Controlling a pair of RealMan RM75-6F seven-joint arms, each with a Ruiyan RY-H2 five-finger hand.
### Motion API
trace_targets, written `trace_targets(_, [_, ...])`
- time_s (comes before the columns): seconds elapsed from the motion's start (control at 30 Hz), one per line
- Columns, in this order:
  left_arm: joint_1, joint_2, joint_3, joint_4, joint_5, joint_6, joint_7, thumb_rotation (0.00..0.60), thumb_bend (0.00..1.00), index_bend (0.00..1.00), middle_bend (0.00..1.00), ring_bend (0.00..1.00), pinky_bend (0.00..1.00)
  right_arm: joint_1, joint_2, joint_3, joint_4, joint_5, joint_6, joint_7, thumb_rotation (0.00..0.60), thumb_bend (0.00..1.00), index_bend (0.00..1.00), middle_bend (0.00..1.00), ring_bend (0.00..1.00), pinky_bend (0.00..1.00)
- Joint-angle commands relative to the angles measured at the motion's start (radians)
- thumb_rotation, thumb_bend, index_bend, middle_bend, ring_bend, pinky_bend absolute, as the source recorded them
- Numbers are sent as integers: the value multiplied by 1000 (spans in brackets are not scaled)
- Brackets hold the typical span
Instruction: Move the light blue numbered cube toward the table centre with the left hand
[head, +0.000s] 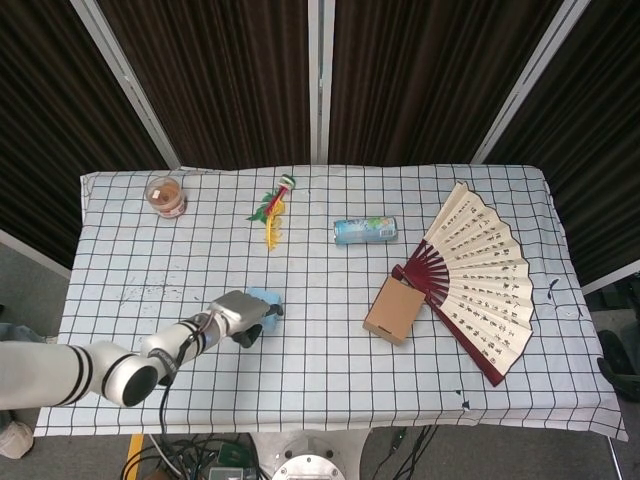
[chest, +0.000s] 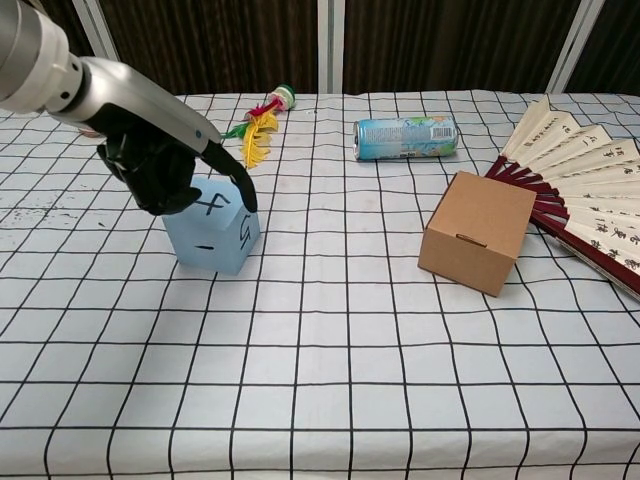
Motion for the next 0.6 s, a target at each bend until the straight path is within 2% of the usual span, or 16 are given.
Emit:
trace_targets(0.03, [115,120,-17,-143,125,197,2,600,719,145,917,955,978,-3,5,0,-5,-4,7,4,600,176,0,0,0,0])
trace_targets(0.07, [160,147,-9,-181,163,275,11,600,714,150,913,951,972,-4,7,0,-6,-6,9,6,600,176,0,0,0,0])
trace_targets(0.17, [367,195,22,-263,317,606,35,600,679,175,877,924,937,-5,10,-1,-10,-13,15,8,600,176,0,0,0,0])
trace_targets(0.2, [470,185,35,-257,401,754,45,600,643,182,844,896,910,-4,10,-1,-12,-18,18,7,600,176,0,0,0,0])
trace_targets(0.3, [715,117,77,-155,588,1050,68,600,496,188,676,712,778,-4,10,-3,-16,-35,31,2,600,176,0,0,0,0])
trace_targets(0.33, [773,97,88,-116,613,1099,73,600,428,183,559,560,669,-4,10,-4,-18,-42,36,-1,600,172,0,0,0,0])
trace_targets(0.37, [823,82,96,-75,624,1135,78,600,361,170,411,364,501,-4,9,-6,-19,-48,42,-5,600,166,0,0,0,0])
trace_targets(0.43, [917,49,95,26,620,1193,96,600,243,142,159,72,193,-5,9,-10,-23,-61,50,-15,600,153,0,0,0,0])
trace_targets(0.47, [950,37,92,62,615,1205,90,600,194,133,87,16,107,-5,9,-11,-26,-66,54,-19,600,149,0,0,0,0])
trace_targets(0.5, [981,26,85,93,609,1212,77,600,142,124,38,1,61,-6,9,-13,-29,-71,58,-24,600,145,0,0,0,0])
trace_targets(0.6, [1070,-3,56,174,605,1231,15,600,54,111,0,0,22,-11,7,-17,-35,-79,72,-38,600,139,0,0,0,0])
